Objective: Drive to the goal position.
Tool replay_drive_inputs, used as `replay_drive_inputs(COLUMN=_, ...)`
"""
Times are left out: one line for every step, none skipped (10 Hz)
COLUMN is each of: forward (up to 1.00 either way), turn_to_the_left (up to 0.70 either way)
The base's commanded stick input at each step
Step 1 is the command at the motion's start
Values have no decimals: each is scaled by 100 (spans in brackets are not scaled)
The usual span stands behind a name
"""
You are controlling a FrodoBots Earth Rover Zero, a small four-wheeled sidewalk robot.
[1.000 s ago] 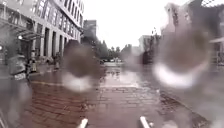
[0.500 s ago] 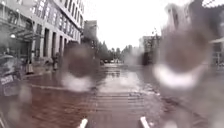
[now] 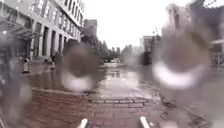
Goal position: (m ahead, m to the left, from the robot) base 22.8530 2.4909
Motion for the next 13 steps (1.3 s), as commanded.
replay_drive_inputs(forward=70, turn_to_the_left=0)
replay_drive_inputs(forward=70, turn_to_the_left=0)
replay_drive_inputs(forward=70, turn_to_the_left=0)
replay_drive_inputs(forward=70, turn_to_the_left=0)
replay_drive_inputs(forward=70, turn_to_the_left=0)
replay_drive_inputs(forward=70, turn_to_the_left=0)
replay_drive_inputs(forward=70, turn_to_the_left=0)
replay_drive_inputs(forward=70, turn_to_the_left=0)
replay_drive_inputs(forward=70, turn_to_the_left=0)
replay_drive_inputs(forward=70, turn_to_the_left=0)
replay_drive_inputs(forward=70, turn_to_the_left=0)
replay_drive_inputs(forward=70, turn_to_the_left=0)
replay_drive_inputs(forward=70, turn_to_the_left=0)
